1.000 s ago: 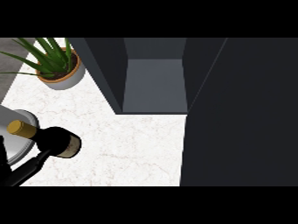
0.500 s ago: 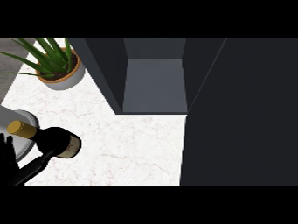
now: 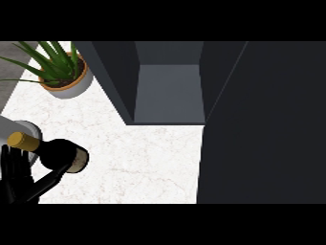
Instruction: Pick up the wine, place it into the cabinet and close the cabinet
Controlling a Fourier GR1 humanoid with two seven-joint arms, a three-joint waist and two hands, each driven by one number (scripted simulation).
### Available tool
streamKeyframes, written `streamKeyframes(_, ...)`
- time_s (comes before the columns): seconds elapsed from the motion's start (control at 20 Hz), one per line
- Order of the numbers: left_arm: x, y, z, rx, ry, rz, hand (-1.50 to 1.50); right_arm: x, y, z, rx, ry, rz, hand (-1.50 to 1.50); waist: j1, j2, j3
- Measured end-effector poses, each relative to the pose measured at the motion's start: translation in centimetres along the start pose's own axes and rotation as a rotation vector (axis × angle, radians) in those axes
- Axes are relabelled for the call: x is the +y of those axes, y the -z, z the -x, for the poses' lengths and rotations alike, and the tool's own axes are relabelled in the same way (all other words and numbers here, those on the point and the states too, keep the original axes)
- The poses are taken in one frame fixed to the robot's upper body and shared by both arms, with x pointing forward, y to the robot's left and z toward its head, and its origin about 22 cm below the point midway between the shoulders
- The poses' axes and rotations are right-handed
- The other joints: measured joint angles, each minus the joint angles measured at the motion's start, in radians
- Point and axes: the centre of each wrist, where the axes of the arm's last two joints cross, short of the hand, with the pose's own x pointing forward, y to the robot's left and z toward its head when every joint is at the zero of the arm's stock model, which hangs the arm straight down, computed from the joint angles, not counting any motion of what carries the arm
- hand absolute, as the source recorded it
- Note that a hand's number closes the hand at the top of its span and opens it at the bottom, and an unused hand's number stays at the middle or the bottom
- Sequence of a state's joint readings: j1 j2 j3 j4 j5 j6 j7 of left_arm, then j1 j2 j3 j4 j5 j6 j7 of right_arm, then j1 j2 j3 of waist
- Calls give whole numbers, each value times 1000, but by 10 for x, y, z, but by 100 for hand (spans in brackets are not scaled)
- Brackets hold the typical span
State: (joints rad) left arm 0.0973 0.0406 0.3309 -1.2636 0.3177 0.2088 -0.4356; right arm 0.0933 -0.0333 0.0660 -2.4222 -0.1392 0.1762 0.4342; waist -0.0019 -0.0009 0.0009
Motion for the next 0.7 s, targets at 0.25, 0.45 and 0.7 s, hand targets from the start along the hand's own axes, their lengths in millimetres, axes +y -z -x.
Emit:
streamKeyframes(0.25, 2, -1, 16, 22, -3, 8, -150, -5, 9, 1, -7, -10, 10, -150, 1, 0, -1)
streamKeyframes(0.45, -1, -5, 31, 32, -5, 6, -150, -4, 5, -2, -9, -10, 8, -150, 0, 1, -1)
streamKeyframes(0.7, -3, 0, 43, 31, -44, -10, -150, -9, 1, 3, -7, -16, 0, -150, 0, 1, -1)
